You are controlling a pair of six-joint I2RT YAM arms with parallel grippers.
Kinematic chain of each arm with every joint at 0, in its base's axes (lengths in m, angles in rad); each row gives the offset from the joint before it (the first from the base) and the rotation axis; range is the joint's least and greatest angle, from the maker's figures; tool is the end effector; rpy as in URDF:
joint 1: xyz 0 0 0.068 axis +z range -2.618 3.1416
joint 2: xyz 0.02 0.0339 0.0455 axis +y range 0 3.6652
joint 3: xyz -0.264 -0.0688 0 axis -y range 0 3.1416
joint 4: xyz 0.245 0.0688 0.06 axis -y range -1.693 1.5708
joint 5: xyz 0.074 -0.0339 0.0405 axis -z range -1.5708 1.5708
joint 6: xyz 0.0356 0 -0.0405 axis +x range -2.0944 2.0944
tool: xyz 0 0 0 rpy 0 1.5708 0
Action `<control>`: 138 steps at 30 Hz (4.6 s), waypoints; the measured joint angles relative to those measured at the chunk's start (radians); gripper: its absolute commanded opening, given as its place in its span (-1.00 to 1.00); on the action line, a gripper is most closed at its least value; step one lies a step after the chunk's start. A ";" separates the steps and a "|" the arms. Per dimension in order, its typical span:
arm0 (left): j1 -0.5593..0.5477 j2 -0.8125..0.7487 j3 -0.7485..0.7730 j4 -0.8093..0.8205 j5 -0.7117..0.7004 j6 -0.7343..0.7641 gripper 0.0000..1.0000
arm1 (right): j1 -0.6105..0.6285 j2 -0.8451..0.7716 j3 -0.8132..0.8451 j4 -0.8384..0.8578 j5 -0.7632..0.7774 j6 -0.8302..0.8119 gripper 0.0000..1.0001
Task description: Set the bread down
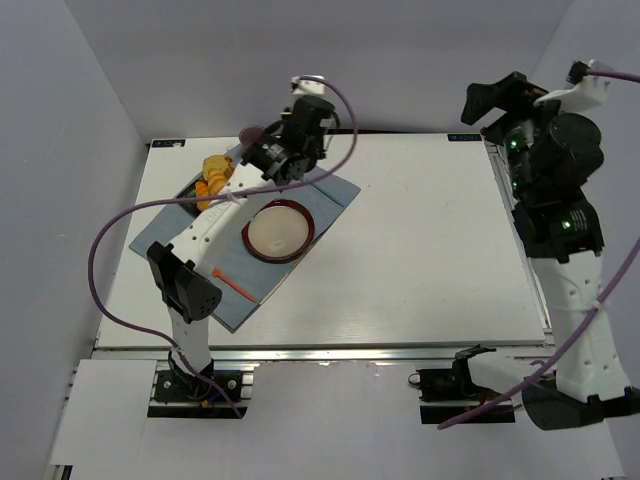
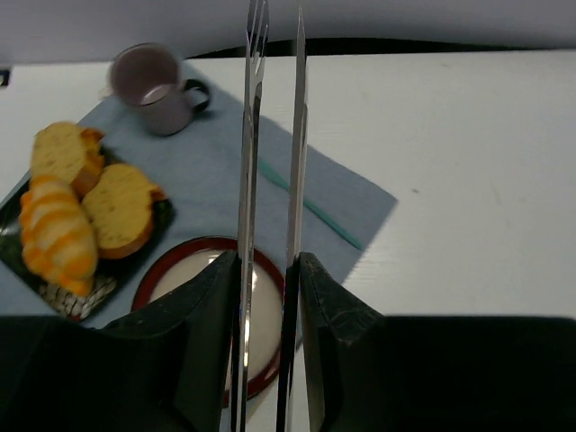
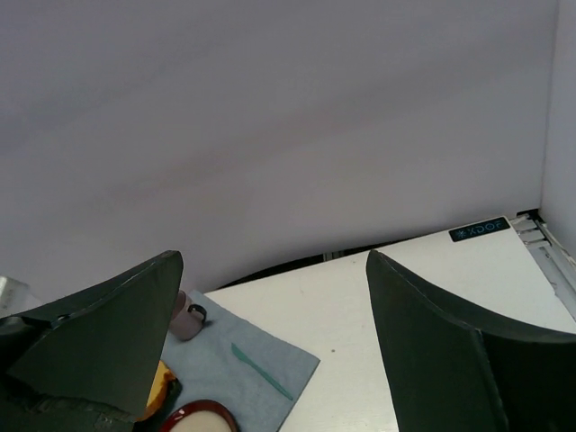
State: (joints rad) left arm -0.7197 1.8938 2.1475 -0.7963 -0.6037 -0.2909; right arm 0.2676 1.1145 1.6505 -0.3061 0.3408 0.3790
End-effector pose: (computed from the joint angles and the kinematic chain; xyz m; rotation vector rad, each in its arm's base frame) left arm 0.3249 -0.2579 0.4301 0.0810 2.0082 -0.0018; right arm 0.1848 0.0383 0.5517 0.3623 1.3122 0.3159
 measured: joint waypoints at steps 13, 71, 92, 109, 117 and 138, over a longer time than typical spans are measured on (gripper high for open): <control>0.455 0.002 -0.026 -0.248 0.071 -0.295 -0.10 | 0.000 0.187 0.025 0.044 -0.164 -0.059 0.79; 0.587 -0.063 -0.237 -0.334 0.325 -0.415 -0.73 | 0.000 0.179 -0.089 0.052 -0.259 -0.008 0.79; 0.095 -0.199 -0.468 -0.337 0.401 -0.351 -0.81 | -0.032 0.178 -0.084 0.014 -0.161 0.082 0.79; 0.111 -0.151 -0.536 -0.322 0.253 -0.354 -0.67 | -0.033 0.167 -0.093 0.010 -0.168 0.085 0.79; 0.111 -0.148 -0.550 -0.326 0.240 -0.354 -0.04 | -0.037 0.167 -0.093 0.010 -0.169 0.085 0.79; 0.111 -0.148 -0.513 -0.373 0.226 -0.356 0.26 | -0.038 0.167 -0.093 0.010 -0.187 0.086 0.79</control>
State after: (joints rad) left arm -0.6083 1.7458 1.6348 -1.1690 -0.3779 -0.6472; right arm 0.2298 1.2819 1.5574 -0.2966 0.1535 0.4652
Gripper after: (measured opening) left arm 0.629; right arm 0.896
